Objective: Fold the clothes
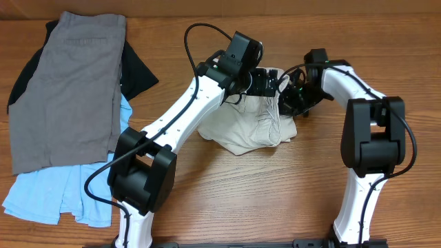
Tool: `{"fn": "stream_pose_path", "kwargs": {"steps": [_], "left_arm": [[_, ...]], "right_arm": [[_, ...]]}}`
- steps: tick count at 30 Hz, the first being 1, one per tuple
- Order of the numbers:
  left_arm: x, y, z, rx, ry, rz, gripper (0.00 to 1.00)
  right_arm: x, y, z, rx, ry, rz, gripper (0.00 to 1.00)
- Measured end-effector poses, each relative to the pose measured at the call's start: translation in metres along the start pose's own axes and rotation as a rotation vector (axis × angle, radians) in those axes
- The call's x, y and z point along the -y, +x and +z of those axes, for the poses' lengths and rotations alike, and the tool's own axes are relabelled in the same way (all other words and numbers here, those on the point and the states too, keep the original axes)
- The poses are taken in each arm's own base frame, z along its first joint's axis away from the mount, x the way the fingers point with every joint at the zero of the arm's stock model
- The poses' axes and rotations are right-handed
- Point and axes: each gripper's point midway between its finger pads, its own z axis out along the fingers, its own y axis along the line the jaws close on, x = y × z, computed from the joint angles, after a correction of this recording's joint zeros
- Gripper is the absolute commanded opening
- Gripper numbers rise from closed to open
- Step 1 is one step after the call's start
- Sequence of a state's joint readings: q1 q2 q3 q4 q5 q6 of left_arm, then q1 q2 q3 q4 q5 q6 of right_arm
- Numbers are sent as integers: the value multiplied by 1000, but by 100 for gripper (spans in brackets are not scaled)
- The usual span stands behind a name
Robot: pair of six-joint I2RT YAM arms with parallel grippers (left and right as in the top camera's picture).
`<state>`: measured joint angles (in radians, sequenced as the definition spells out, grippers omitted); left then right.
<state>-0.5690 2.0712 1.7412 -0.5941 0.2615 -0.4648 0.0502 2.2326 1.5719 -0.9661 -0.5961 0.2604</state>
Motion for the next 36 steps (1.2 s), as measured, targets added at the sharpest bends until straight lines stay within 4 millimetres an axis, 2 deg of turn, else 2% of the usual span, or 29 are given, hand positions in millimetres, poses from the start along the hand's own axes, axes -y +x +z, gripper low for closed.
{"fn": "stream_pose_path", "kwargs": {"steps": [2,5,9,12,14,16,20,23,26,29,32,36], "left_arm": [[0,0,0,0,1,-1,100],[-2,0,-1,-5,3,-6,100],[1,0,-3,-22,53,46,100],[4,9,-4,-63,83,137,100],[3,21,-5,-106,86,200,100],[1,31,-5,-143,76,251,100],[-4,36,-5,-163,55,308,100],[-10,34,-7,-161,42,304,100],[-21,28,-11,-152,27,285,100],[-43,11,-33,-115,-18,245,100],[-61,-14,-73,-26,-67,215,100],[-74,-40,-127,88,-115,195,100]], "right_arm": [[4,-2,-12,-5,4,34,5],[6,-20,-47,46,-10,62,14],[8,-39,-115,142,-29,74,41],[8,-45,-166,220,-38,53,54],[7,-43,-194,261,-36,37,61],[7,-38,-206,269,-32,26,70],[4,-24,-203,223,-16,-19,91],[-3,-17,-189,181,1,-76,94],[-9,-10,-164,133,42,-134,95],[-12,-6,-133,96,94,-191,97],[-11,-1,-102,66,142,-245,100],[-6,0,-73,61,206,-289,100]]}}
